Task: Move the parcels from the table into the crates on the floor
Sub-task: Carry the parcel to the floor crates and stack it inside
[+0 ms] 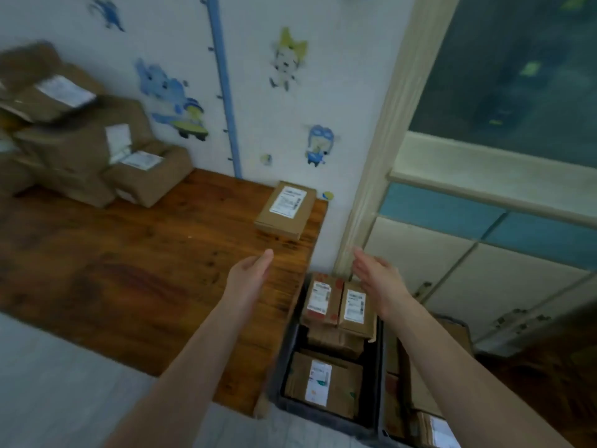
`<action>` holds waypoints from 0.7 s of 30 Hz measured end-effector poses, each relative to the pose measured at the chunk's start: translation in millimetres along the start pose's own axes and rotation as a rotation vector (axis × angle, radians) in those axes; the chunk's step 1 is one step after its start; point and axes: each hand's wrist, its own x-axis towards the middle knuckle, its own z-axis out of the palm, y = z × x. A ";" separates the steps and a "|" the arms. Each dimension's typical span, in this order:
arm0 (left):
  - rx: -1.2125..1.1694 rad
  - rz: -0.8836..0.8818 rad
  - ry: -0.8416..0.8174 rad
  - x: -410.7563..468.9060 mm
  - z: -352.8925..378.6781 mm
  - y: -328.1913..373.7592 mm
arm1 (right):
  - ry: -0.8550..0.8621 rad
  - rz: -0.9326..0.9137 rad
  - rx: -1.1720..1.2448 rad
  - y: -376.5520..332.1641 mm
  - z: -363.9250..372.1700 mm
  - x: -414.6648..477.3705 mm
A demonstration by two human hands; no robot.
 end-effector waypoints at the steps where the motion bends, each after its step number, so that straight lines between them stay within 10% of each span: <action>1: -0.011 0.014 0.014 -5.4 -16.6 10.0 | -0.040 -0.013 -0.019 -5.6 16.6 -6.5; 21: -0.089 0.130 0.269 52.3 -368.5 135.3 | -0.300 -0.158 -0.123 -42.1 388.1 -41.0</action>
